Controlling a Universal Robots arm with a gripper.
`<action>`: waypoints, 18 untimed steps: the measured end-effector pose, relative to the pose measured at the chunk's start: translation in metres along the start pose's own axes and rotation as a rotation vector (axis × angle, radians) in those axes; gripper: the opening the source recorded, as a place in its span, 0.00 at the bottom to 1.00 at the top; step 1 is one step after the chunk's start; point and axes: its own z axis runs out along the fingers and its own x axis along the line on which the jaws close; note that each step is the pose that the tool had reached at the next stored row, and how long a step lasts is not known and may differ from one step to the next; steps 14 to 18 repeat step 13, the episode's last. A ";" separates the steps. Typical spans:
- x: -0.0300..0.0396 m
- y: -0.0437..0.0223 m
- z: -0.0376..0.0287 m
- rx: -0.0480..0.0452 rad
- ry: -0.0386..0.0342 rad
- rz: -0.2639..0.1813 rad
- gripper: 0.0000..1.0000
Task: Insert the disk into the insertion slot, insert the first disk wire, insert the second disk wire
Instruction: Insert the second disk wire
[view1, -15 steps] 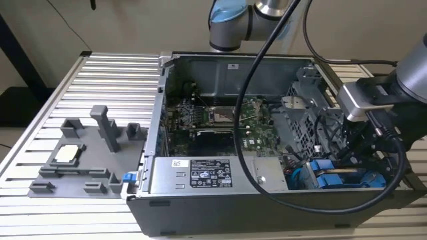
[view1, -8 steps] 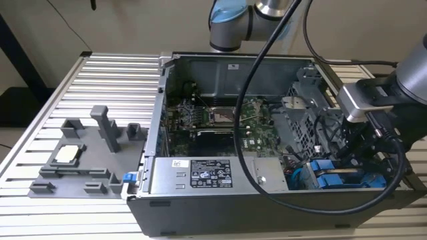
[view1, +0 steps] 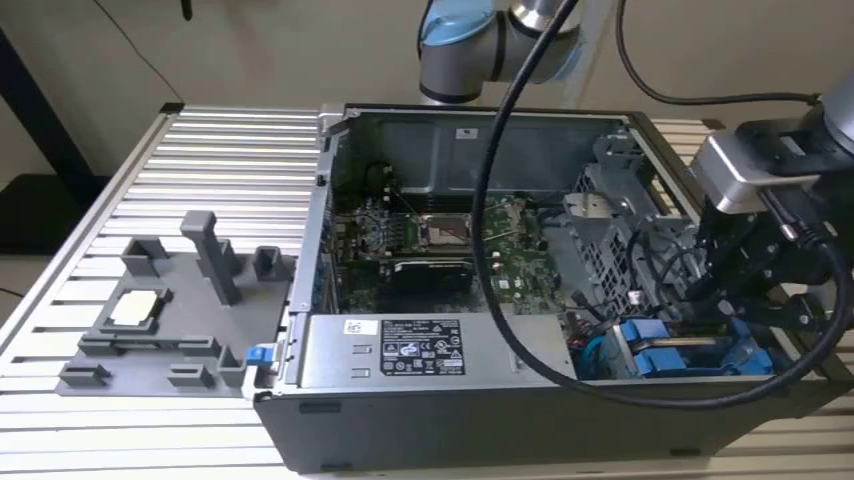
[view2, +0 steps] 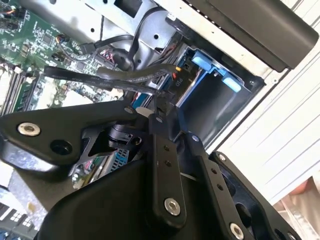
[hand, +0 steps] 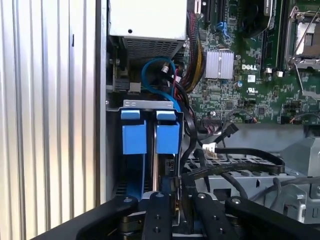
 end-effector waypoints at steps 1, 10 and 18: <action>-0.0005 -0.0002 -0.0042 0.0000 -0.0001 0.000 0.24; -0.0020 -0.0006 -0.0163 0.0000 -0.0001 0.000 0.24; -0.0020 -0.0006 -0.0166 0.0000 0.0000 0.000 0.24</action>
